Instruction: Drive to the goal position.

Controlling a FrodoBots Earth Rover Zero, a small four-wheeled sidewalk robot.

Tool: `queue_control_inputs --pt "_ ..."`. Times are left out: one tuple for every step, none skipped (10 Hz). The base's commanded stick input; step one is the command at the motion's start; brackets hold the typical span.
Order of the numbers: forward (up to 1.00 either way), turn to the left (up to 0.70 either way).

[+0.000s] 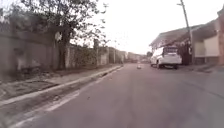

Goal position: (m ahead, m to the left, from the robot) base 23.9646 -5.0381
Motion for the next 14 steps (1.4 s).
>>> queue_control_inputs --pt "1.00 0.00" --pt "1.00 0.00" --pt "1.00 0.00" --pt "1.00 0.00" --pt "1.00 0.00" --pt "1.00 0.00" --pt "1.00 0.00" --pt "1.00 -0.01" --pt "1.00 -0.06" --pt "1.00 -0.24" --pt "1.00 -0.40" --pt "1.00 -0.40" --pt "1.00 -0.40" --pt "1.00 -0.40"
